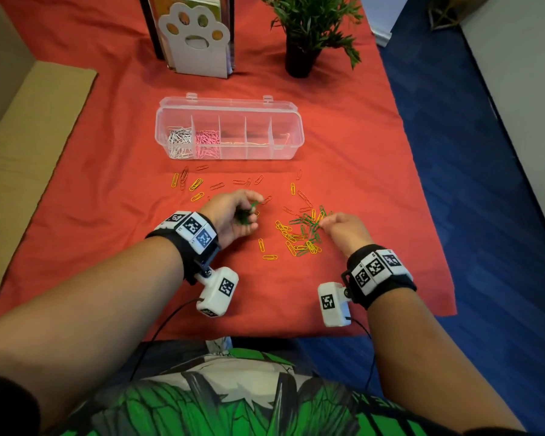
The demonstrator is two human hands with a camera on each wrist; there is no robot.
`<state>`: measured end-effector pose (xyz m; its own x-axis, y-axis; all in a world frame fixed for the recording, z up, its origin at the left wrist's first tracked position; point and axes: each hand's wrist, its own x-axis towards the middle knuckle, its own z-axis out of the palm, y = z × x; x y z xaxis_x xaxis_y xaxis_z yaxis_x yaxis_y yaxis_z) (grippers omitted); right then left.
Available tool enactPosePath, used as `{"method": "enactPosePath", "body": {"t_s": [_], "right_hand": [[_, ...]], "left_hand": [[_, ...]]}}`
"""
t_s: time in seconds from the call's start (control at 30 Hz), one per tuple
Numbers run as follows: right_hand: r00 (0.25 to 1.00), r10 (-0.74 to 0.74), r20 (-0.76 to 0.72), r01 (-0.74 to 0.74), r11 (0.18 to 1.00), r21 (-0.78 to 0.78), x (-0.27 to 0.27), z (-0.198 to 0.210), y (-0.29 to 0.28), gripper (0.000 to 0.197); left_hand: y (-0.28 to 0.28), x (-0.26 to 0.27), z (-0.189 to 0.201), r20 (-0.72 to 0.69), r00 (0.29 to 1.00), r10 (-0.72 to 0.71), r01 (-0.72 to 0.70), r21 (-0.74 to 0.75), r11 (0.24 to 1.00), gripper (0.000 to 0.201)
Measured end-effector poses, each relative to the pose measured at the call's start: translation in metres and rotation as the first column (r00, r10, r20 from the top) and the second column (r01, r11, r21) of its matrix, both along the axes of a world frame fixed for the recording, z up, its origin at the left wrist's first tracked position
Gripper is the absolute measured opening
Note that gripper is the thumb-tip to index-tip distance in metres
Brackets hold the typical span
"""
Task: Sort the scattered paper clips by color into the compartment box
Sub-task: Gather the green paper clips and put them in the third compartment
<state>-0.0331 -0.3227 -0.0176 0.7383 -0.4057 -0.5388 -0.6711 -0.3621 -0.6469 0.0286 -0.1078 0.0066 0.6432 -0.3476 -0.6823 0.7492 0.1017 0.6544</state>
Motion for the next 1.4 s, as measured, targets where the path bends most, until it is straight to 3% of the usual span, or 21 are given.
{"method": "enactPosePath", "body": {"t_s": [0.1,0.2,0.23,0.3,0.4,0.47,0.53,0.7,0.77,0.83,0.87,0.93,1.0,1.03,1.07,1.13,1.3,1.33,1.4], "right_hand": [[0.991,0.121,-0.064,-0.132,0.967,-0.216,-0.008,0.001,-0.001,0.014],[0.981,0.167,-0.101,-0.189,0.938,-0.289,-0.014,0.0,0.002,0.003],[0.979,0.181,-0.099,-0.203,0.93,-0.306,-0.016,-0.001,0.004,0.006],[0.975,0.207,-0.087,-0.224,0.915,-0.336,-0.019,-0.007,0.011,0.011],[0.954,0.294,-0.054,-0.294,0.889,-0.352,-0.025,-0.012,0.028,0.009],[0.926,0.373,-0.065,-0.37,0.858,-0.356,-0.029,-0.012,0.039,0.009],[0.912,0.401,-0.088,-0.406,0.85,-0.337,-0.031,-0.013,0.044,0.005],[0.921,0.355,-0.162,-0.39,0.86,-0.329,-0.031,-0.01,0.03,0.016],[0.95,0.286,-0.122,-0.311,0.897,-0.314,-0.028,-0.006,0.021,0.01],[0.981,0.185,-0.066,-0.195,0.96,-0.2,-0.023,-0.006,0.015,0.011],[0.991,0.132,-0.035,-0.136,0.984,-0.114,-0.021,-0.006,0.013,0.016],[1.0,0.004,0.029,-0.006,0.997,0.083,-0.017,-0.003,0.012,0.025],[0.987,-0.145,0.065,0.118,0.943,0.312,-0.016,0.003,0.013,0.027],[0.974,-0.215,0.066,0.169,0.891,0.422,-0.015,0.008,0.014,0.026],[0.96,-0.276,0.057,0.209,0.834,0.511,-0.015,0.012,0.014,0.026],[0.934,-0.356,0.019,0.264,0.726,0.635,-0.016,0.017,0.011,0.027],[0.891,-0.431,-0.14,0.347,0.451,0.822,-0.026,0.024,0.003,0.008],[0.893,-0.424,-0.153,0.355,0.452,0.818,-0.029,0.024,0.003,0.009],[0.915,-0.38,-0.136,0.35,0.582,0.734,-0.032,0.017,0.002,0.017]], "left_hand": [[-0.015,-0.005,0.001,-0.049,0.998,-0.042,0.044,0.032,0.999,0.026],[-0.034,-0.013,-0.011,0.154,0.957,-0.247,0.187,0.325,0.927,0.03],[-0.038,-0.015,-0.016,0.261,0.891,-0.372,0.221,0.466,0.857,0.03],[-0.044,-0.021,-0.02,0.411,0.68,-0.606,0.215,0.679,0.702,0.024],[-0.049,-0.025,-0.022,0.38,0.316,-0.87,0.177,0.877,0.447,0.027],[-0.047,-0.026,-0.025,0.325,0.217,-0.92,0.167,0.917,0.363,0.027],[-0.039,-0.025,-0.029,0.295,0.199,-0.935,0.164,0.93,0.329,0.025],[-0.009,-0.019,-0.027,0.3,0.286,-0.91,0.125,0.93,0.346,0.021],[0.003,-0.016,-0.026,0.28,0.331,-0.901,0.12,0.935,0.334,0.021],[0.012,-0.014,-0.026,0.298,0.422,-0.856,0.119,0.918,0.378,0.018],[0.014,-0.014,-0.025,0.321,0.504,-0.802,0.134,0.888,0.44,0.016],[0.013,-0.015,-0.024,0.356,0.7,-0.62,0.187,0.746,0.639,0.013],[0.008,-0.017,-0.019,0.285,0.889,-0.359,0.192,0.481,0.855,0.02],[0.005,-0.019,-0.015,0.21,0.945,-0.252,0.171,0.342,0.924,0.022],[0.002,-0.02,-0.011,0.148,0.97,-0.194,0.154,0.246,0.957,0.023],[-0.003,-0.023,-0.007,0.11,0.973,-0.204,0.181,0.188,0.965,0.026],[-0.025,-0.037,-0.009,0.107,0.926,-0.362,0.327,0.252,0.911,0.03],[-0.029,-0.04,-0.01,0.085,0.925,-0.371,0.342,0.244,0.908,0.03],[-0.036,-0.045,-0.013,0.085,0.912,-0.402,0.366,0.273,0.89,0.03]]}}
